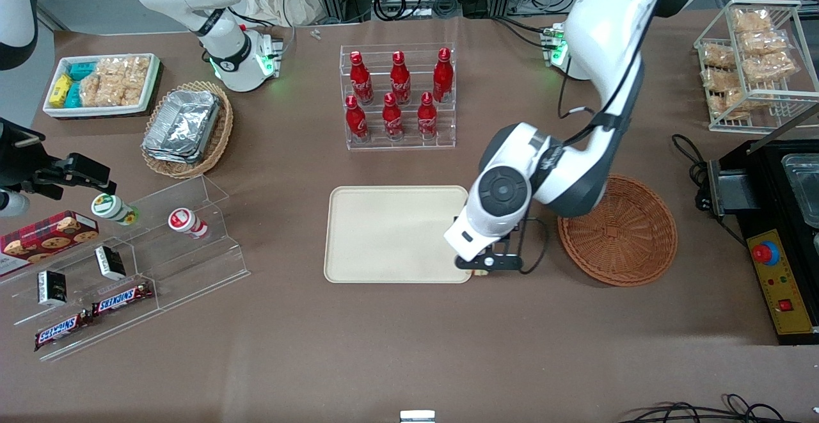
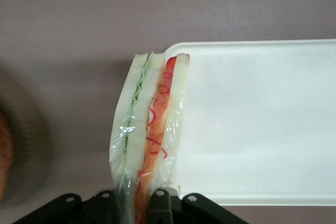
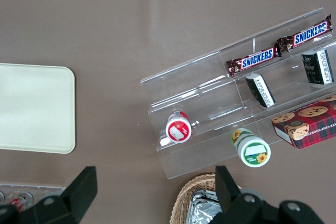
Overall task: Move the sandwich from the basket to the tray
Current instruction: 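Lower the sandwich onto the tray and open the left gripper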
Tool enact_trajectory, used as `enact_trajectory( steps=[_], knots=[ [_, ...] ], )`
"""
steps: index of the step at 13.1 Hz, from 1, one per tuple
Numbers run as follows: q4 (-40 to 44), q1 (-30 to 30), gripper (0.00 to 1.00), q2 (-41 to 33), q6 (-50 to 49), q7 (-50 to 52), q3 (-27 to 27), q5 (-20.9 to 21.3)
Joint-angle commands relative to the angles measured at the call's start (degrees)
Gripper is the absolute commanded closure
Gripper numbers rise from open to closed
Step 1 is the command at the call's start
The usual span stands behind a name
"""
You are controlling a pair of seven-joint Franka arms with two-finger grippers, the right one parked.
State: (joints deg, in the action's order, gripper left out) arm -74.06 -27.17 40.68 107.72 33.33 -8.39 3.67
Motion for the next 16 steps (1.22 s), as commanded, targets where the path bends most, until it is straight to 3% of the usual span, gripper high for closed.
enact_trajectory(
  steps=[1, 7, 8, 9, 10, 13, 16],
  knots=[
    [2.52, -2.19, 1.00, 3.96, 2.83, 3.75, 0.48, 0.64],
    [2.34, -4.91, 1.00, 9.06, 8.82, 6.13, 0.48, -0.77],
    [2.34, -5.09, 0.95, 9.33, 8.91, 6.13, 0.48, -0.68],
    [2.34, -5.09, 0.62, 9.24, 8.91, 6.22, 0.48, -0.85],
    [2.34, -5.09, 0.01, 8.98, 8.91, 6.39, 0.57, -0.42],
    [2.34, -4.48, 0.00, 6.71, 8.04, 6.40, 0.83, -0.33],
    [-1.95, -4.39, 0.00, -0.75, 6.72, 10.07, 2.93, -0.15]
  ],
)
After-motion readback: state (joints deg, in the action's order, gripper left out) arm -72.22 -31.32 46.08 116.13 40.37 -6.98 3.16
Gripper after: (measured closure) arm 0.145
